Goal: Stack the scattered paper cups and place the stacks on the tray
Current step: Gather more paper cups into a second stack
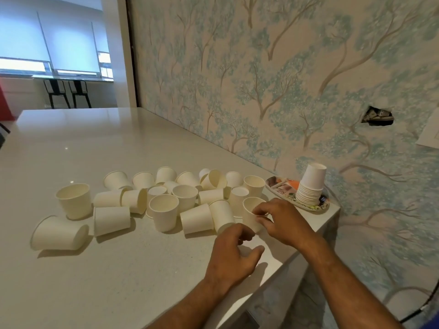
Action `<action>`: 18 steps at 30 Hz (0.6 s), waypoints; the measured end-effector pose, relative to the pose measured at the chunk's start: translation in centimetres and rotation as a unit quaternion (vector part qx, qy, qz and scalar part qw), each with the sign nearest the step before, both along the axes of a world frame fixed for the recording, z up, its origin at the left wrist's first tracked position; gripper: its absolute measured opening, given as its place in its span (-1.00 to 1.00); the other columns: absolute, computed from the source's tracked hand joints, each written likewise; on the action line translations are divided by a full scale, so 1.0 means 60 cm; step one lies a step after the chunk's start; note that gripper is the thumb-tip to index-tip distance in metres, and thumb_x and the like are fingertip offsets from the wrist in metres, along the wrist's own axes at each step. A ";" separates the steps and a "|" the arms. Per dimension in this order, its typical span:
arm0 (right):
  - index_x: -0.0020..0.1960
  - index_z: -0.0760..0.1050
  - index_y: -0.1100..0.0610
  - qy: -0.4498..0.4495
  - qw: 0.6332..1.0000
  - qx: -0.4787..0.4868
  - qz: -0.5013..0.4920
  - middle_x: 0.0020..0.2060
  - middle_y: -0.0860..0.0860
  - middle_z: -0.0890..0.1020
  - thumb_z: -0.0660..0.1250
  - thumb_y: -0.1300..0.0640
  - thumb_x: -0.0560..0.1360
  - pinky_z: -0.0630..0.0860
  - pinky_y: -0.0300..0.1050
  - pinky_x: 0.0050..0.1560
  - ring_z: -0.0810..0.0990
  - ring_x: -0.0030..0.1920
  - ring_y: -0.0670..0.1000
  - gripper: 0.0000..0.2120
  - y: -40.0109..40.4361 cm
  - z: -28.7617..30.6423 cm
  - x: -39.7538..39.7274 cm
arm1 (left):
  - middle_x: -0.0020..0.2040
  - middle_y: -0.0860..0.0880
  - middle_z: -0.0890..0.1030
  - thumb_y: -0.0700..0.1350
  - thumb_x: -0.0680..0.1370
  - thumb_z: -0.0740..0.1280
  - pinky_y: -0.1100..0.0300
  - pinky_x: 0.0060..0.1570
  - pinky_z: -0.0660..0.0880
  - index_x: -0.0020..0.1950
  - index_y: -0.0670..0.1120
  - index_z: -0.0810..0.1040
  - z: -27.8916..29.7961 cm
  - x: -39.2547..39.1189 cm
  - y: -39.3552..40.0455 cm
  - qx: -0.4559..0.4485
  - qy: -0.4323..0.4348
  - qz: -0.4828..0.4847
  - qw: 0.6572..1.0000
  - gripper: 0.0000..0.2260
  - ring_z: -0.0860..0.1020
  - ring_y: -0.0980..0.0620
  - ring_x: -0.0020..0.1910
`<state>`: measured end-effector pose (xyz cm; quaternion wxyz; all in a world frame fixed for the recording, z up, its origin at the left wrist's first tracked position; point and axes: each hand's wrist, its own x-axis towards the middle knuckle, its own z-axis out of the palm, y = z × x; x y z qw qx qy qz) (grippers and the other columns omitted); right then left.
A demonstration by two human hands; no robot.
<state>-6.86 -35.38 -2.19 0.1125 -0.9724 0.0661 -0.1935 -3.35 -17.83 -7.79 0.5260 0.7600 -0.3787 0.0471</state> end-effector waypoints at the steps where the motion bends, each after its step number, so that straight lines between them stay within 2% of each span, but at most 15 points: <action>1: 0.15 0.64 -0.03 -0.009 1.000 0.010 -0.004 0.07 -0.02 0.69 0.43 0.06 0.50 0.59 -0.10 0.08 0.61 0.02 -0.05 -0.78 0.006 -0.001 -0.005 | -0.04 0.20 0.57 0.10 0.36 0.51 0.43 -0.05 0.47 0.03 0.08 0.54 0.001 -0.004 0.009 -0.011 0.011 0.009 1.000 -0.69 0.54 0.23 -0.03; 3: 0.17 0.64 -0.01 -0.048 0.998 0.045 -0.009 0.12 -0.04 0.68 0.46 0.09 0.49 0.55 -0.20 0.09 0.61 0.06 -0.06 -0.75 0.022 0.005 -0.020 | 0.01 0.24 0.54 0.12 0.32 0.53 0.47 -0.04 0.45 0.10 0.14 0.46 0.004 -0.011 0.027 -0.025 0.028 0.031 0.999 -0.57 0.51 0.24 0.02; 6: 0.10 0.67 -0.04 -0.143 0.981 0.131 0.026 0.03 -0.13 0.69 0.50 0.14 0.45 0.56 -0.29 -0.03 0.61 0.00 -0.17 -0.77 0.070 0.026 -0.054 | 0.14 0.20 0.46 0.18 0.25 0.55 0.50 0.01 0.38 0.25 0.13 0.36 0.008 -0.018 0.057 -0.068 0.014 0.082 0.994 -0.35 0.44 0.21 0.13; 8: 0.05 0.68 -0.06 -0.178 0.964 0.179 0.081 -0.04 -0.20 0.69 0.51 0.15 0.43 0.59 -0.27 -0.10 0.62 0.01 -0.19 -0.78 0.114 0.043 -0.075 | 0.24 0.17 0.39 0.24 0.20 0.56 0.40 0.09 0.40 0.35 0.12 0.28 0.015 -0.018 0.078 -0.092 0.015 0.105 0.990 -0.18 0.41 0.17 0.20; 10: 0.04 0.68 -0.03 -0.172 0.958 0.192 0.122 -0.03 -0.20 0.69 0.51 0.15 0.43 0.59 -0.25 -0.03 0.63 0.04 -0.16 -0.79 0.155 0.055 -0.088 | 0.29 0.17 0.40 0.22 0.17 0.59 0.27 0.10 0.48 0.40 0.17 0.23 0.027 -0.015 0.095 -0.102 0.035 0.096 0.990 -0.10 0.43 0.14 0.24; 12: 0.06 0.69 0.01 -0.145 0.963 0.172 0.145 -0.01 -0.17 0.69 0.52 0.17 0.43 0.57 -0.27 0.04 0.61 0.08 -0.18 -0.79 0.187 0.059 -0.090 | 0.22 0.25 0.48 0.17 0.18 0.61 0.28 -0.03 0.56 0.37 0.23 0.27 0.036 -0.011 0.109 -0.114 0.053 0.079 0.989 -0.15 0.52 0.16 0.18; 14: 0.06 0.70 0.02 -0.124 0.963 0.172 0.165 -0.01 -0.15 0.70 0.52 0.16 0.43 0.54 -0.34 0.05 0.59 0.08 -0.20 -0.79 0.208 0.057 -0.085 | 0.13 0.34 0.54 0.15 0.20 0.60 0.41 -0.15 0.54 0.27 0.32 0.33 0.042 -0.007 0.127 -0.123 0.064 0.080 0.987 -0.28 0.56 0.27 0.08; 16: 0.05 0.69 -0.01 -0.111 0.955 0.202 0.185 -0.03 -0.19 0.70 0.52 0.08 0.41 0.51 -0.36 0.05 0.60 0.07 -0.19 -0.79 0.216 0.056 -0.077 | 0.07 0.37 0.57 0.15 0.21 0.58 0.45 -0.19 0.51 0.19 0.32 0.40 0.041 -0.002 0.145 -0.125 0.076 0.088 0.985 -0.38 0.58 0.30 0.01; 18: 0.03 0.68 -0.07 -0.122 0.941 0.262 0.176 -0.02 -0.23 0.69 0.50 0.02 0.40 0.53 -0.30 0.06 0.62 0.08 -0.16 -0.80 0.209 0.052 -0.056 | 0.03 0.35 0.60 0.17 0.18 0.59 0.45 -0.22 0.50 0.17 0.27 0.44 0.036 0.004 0.165 -0.121 0.092 0.107 0.983 -0.39 0.59 0.32 -0.04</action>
